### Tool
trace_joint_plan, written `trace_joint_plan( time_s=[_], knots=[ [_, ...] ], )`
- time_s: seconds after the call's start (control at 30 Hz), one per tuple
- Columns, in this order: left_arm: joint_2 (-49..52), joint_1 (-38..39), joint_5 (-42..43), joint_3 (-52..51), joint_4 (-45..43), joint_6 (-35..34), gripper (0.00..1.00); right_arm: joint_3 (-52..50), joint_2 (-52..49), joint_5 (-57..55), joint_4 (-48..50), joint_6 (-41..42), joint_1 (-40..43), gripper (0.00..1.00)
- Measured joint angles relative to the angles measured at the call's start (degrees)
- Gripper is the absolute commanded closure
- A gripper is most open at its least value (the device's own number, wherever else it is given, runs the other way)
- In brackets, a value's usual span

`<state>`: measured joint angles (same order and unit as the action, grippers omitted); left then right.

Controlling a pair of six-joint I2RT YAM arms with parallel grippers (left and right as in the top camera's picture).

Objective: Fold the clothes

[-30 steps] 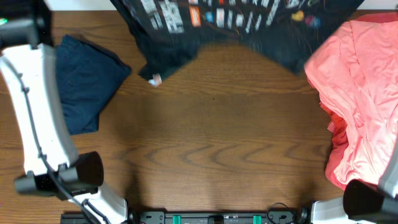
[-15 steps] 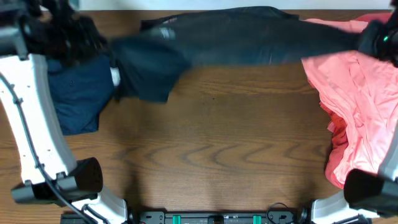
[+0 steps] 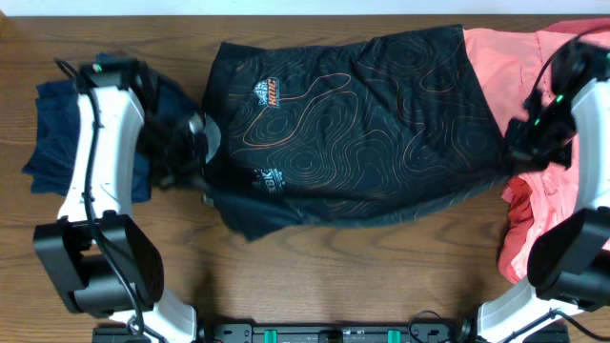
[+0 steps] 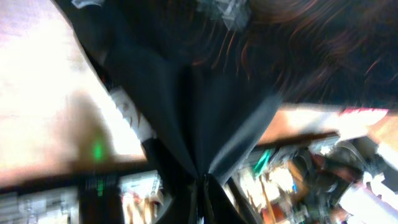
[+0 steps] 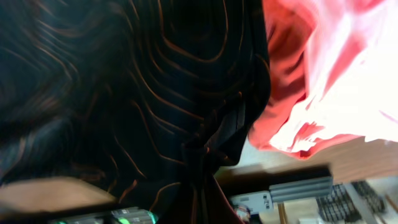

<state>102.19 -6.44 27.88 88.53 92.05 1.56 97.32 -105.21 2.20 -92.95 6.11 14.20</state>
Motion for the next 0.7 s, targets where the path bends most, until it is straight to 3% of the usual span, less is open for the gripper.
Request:
trace_joint_plan(
  time_s=[0.3, 0.53, 0.7],
  knots=[
    [-17.70, -0.28, -4.11, -23.32, -6.16, -2.25, 0.94, -22.14, 3.37, -0.48, 8.33, -0.33, 0.35, 0.99],
    [-30.21, -0.31, -5.62, -26.47, -7.74, -5.22, 0.94, -28.20, 15.41, -1.20, 11.28, 0.70, 3.96, 0.99],
    [-33.73, -0.31, -6.25, -26.49, -18.16, -8.46, 0.94, -28.26, 18.58, -1.09, 21.24, 1.11, 4.13, 0.99]
  ],
)
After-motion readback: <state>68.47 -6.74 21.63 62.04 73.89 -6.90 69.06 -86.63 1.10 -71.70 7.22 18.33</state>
